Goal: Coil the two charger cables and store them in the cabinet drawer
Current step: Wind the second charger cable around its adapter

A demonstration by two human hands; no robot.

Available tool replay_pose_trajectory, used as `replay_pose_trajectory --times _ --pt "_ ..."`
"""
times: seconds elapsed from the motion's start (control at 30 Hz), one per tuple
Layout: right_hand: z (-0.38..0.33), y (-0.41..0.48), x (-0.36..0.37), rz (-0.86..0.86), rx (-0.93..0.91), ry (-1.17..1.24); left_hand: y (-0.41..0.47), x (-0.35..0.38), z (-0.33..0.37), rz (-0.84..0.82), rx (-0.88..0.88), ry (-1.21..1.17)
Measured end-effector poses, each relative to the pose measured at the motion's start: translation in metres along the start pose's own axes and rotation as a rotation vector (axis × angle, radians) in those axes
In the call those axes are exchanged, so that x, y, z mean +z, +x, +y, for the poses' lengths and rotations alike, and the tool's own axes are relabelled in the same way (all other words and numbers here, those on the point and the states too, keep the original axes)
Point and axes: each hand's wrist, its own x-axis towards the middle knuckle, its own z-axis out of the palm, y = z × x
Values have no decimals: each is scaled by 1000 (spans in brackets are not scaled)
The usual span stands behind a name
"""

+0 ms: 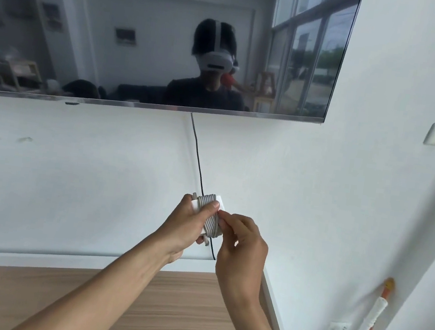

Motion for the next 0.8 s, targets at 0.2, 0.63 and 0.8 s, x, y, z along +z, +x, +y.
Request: replay_pose_trajectory --times 0.2,0.63,0.8 --pt "8 -10 7 108 -72 -121 6 6 -10 107 13 14" --pt "13 25 -1 -315 148 -87 8 -7 -24 96 104 203" --pt "12 30 -1 -435 22 -207 8 -4 -23 153 32 83"
